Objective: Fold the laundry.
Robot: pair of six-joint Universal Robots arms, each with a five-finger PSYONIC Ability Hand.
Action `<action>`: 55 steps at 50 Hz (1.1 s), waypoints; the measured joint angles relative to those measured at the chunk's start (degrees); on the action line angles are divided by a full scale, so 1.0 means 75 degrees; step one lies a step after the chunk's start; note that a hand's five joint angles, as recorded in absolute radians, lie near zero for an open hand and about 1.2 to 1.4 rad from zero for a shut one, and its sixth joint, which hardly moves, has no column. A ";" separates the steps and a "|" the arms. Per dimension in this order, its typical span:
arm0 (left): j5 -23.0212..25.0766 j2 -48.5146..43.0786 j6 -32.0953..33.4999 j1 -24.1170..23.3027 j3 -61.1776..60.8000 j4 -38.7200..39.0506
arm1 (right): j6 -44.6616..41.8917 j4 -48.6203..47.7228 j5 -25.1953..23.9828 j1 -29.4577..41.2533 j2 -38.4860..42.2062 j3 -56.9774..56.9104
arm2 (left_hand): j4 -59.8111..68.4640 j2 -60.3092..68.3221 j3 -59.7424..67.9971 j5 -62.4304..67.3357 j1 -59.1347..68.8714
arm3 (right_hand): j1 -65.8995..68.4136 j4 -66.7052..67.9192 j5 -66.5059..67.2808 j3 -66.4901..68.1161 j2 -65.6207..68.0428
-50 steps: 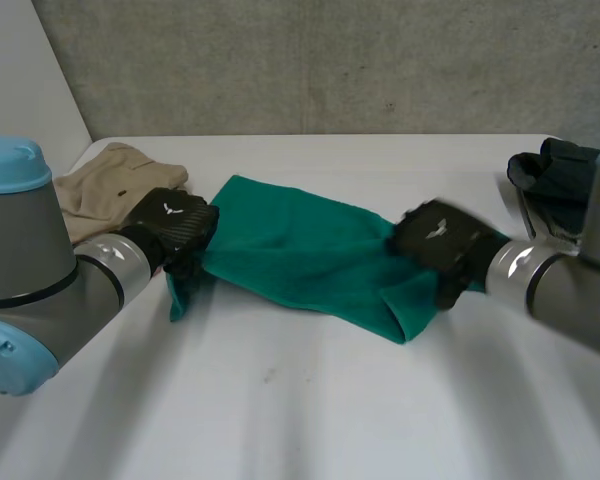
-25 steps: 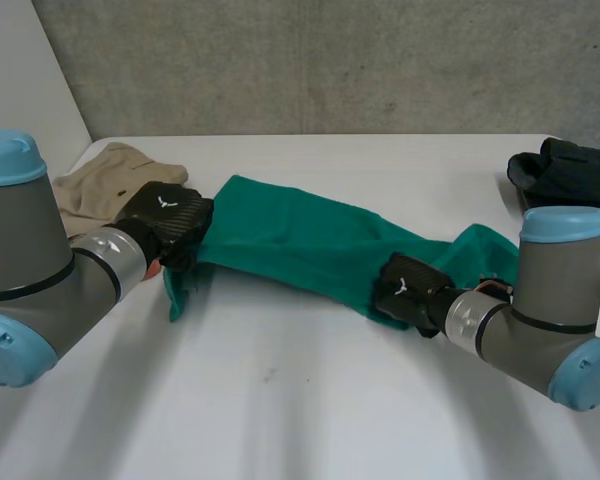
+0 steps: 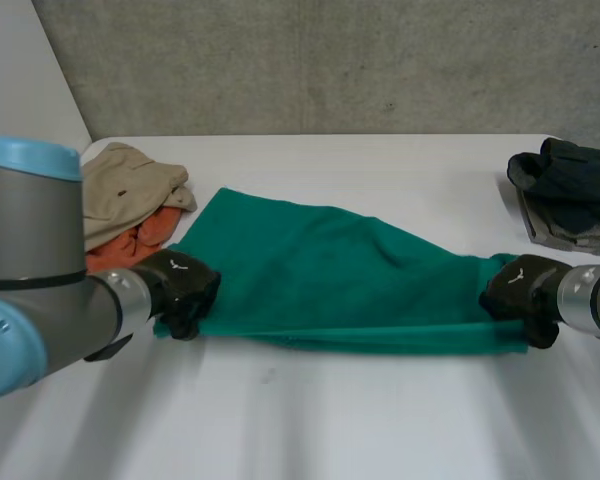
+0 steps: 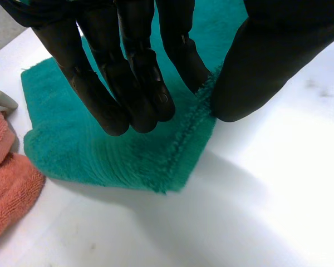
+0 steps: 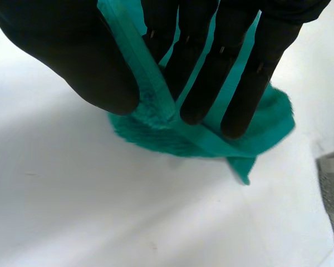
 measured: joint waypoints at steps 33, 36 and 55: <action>-0.1253 0.0225 -0.0812 -0.0418 0.3211 0.2745 | 0.3610 -0.6660 0.0285 0.0595 -0.0294 -0.2194 | 0.0027 0.0006 0.0005 0.0070 0.0000 | 0.0001 0.0010 0.0012 0.0024 0.0000; -0.1119 0.0392 -0.0758 -0.0376 0.2030 0.2803 | 0.3594 -0.6461 0.0118 0.0466 -0.0460 -0.1258 | 0.0029 0.0007 0.0008 0.0071 0.0000 | 0.0001 0.0010 0.0011 0.0024 0.0000; -0.0048 -0.1293 0.0314 0.0064 -0.0673 0.4446 | 0.2836 -0.5634 -0.0743 -0.0279 0.0421 0.1730 | -0.2896 -0.2918 -0.2843 -0.2616 -0.2748 | 0.0001 0.0034 0.0011 0.0024 0.0000</action>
